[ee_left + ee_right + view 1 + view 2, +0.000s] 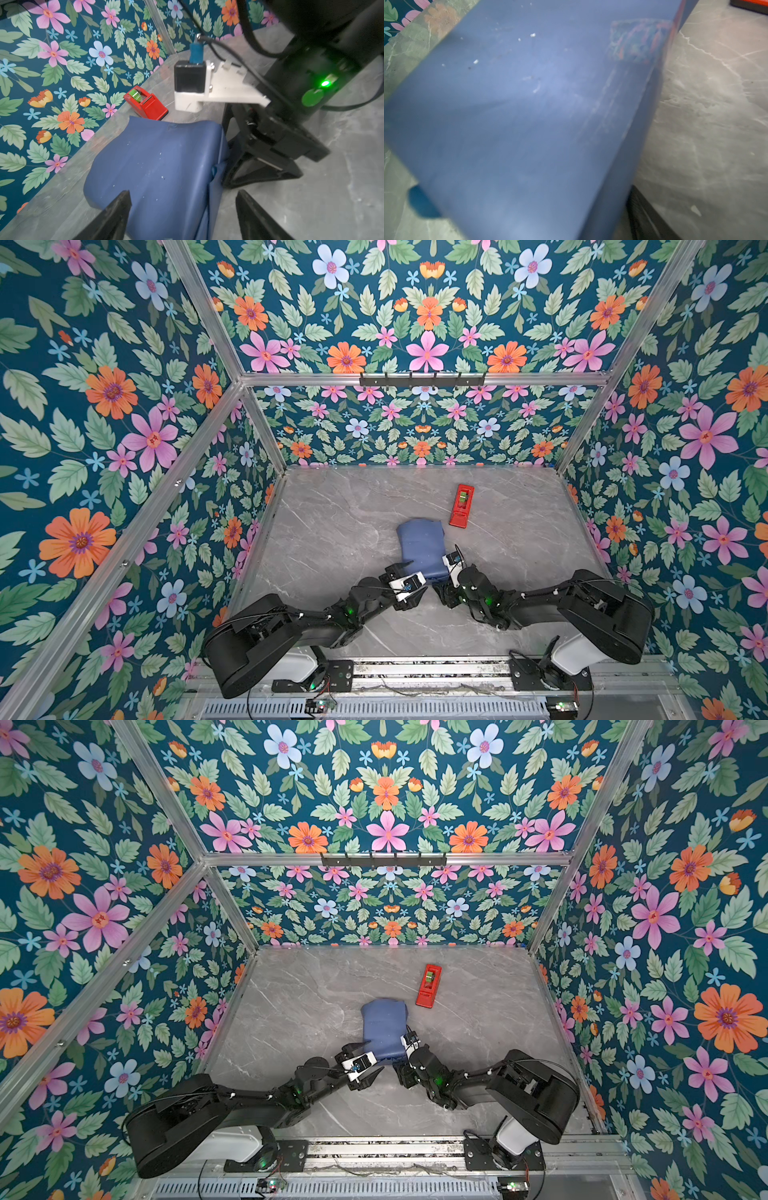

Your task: Wrap the gift box in paper

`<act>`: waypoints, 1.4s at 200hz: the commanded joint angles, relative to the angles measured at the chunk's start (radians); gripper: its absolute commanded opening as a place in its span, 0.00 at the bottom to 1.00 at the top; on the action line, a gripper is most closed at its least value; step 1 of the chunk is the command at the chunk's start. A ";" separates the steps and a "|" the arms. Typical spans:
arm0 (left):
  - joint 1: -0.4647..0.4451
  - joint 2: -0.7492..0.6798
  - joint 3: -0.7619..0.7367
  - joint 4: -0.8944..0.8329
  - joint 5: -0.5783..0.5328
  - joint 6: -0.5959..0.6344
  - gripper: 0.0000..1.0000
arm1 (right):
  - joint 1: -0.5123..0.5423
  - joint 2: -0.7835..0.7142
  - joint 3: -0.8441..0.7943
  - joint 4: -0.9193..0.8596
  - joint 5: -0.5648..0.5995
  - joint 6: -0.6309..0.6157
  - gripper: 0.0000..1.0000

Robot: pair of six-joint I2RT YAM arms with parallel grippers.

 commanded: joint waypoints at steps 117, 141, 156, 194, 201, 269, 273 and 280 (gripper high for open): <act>0.057 0.233 0.131 -0.041 0.071 0.263 0.94 | -0.001 0.015 0.014 0.005 0.015 0.019 0.62; 0.065 0.273 0.135 -0.010 0.082 0.267 0.92 | -0.001 0.015 0.014 0.004 0.015 0.020 0.62; 0.066 0.297 0.128 0.022 0.075 0.267 0.89 | -0.001 0.013 0.013 0.003 0.016 0.022 0.62; 0.074 0.330 0.106 0.081 0.068 0.262 0.82 | -0.004 0.003 0.013 0.001 0.018 0.028 0.63; 0.075 0.331 0.104 0.082 0.070 0.260 0.81 | -0.005 -0.001 0.011 0.001 0.018 0.031 0.64; 0.079 0.342 0.107 0.070 0.077 0.270 0.76 | -0.033 -0.048 0.018 0.002 -0.009 0.056 0.72; 0.080 0.342 0.109 0.066 0.076 0.270 0.77 | -0.034 -0.050 0.018 0.001 -0.011 0.057 0.73; 0.079 0.342 0.110 0.059 0.076 0.273 0.76 | -0.035 -0.054 0.020 0.001 -0.015 0.058 0.73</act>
